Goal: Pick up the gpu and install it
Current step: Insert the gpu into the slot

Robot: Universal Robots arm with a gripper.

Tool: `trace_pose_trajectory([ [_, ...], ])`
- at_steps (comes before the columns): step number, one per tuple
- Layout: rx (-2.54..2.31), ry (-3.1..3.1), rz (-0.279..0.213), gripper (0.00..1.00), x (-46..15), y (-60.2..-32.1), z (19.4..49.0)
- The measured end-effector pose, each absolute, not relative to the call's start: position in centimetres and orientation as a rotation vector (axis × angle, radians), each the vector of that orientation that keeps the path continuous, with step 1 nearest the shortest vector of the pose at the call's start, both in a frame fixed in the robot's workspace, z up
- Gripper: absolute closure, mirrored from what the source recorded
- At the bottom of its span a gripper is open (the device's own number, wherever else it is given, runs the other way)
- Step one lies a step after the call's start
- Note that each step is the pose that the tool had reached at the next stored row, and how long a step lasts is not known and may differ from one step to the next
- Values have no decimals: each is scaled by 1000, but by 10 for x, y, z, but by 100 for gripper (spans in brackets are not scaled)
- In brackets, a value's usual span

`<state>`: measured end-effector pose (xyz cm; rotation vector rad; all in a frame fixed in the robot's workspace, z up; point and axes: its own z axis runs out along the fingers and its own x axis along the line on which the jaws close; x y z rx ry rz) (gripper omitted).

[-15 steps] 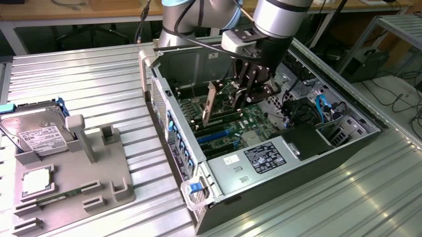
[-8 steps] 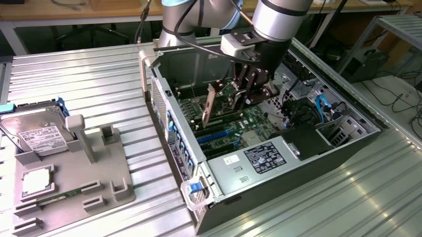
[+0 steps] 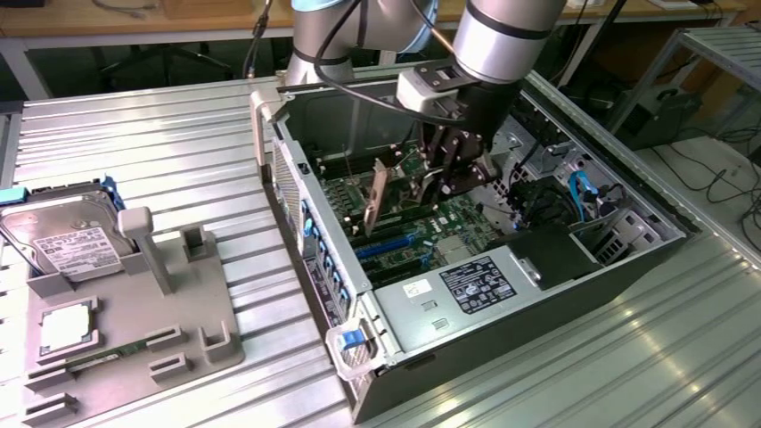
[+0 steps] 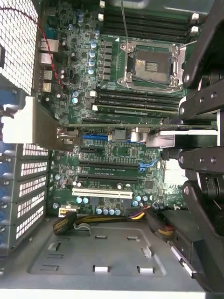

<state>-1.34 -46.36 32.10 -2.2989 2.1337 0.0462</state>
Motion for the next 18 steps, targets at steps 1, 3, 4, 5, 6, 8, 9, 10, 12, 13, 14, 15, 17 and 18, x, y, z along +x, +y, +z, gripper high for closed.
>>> trace_pose_trajectory([
  [1, -2300, 2136, 43, 72, -14, -464, 320],
  [3, -2299, 2141, 39, 72, -14, -464, 317],
  [4, -2296, 2145, 39, 72, -15, -463, 316],
  [5, -2291, 2150, 39, 72, -15, -462, 314],
  [6, -2283, 2158, 39, 72, -15, -462, 312],
  [8, -2250, 2192, 39, 72, -15, -462, 308],
  [9, -2238, 2204, 39, 72, -15, -462, 307],
  [10, -2231, 2211, 39, 72, -15, -462, 305],
  [12, -2230, 2210, 41, 72, -15, -461, 302],
  [13, -2222, 2218, 42, 72, -16, -461, 299],
  [14, -2208, 2231, 42, 72, -16, -460, 297],
  [15, -2200, 2240, 41, 72, -16, -460, 295],
  [17, -2204, 2249, 26, 72, -16, -459, 292],
  [18, -2205, 2250, 24, 72, -17, -458, 290],
])
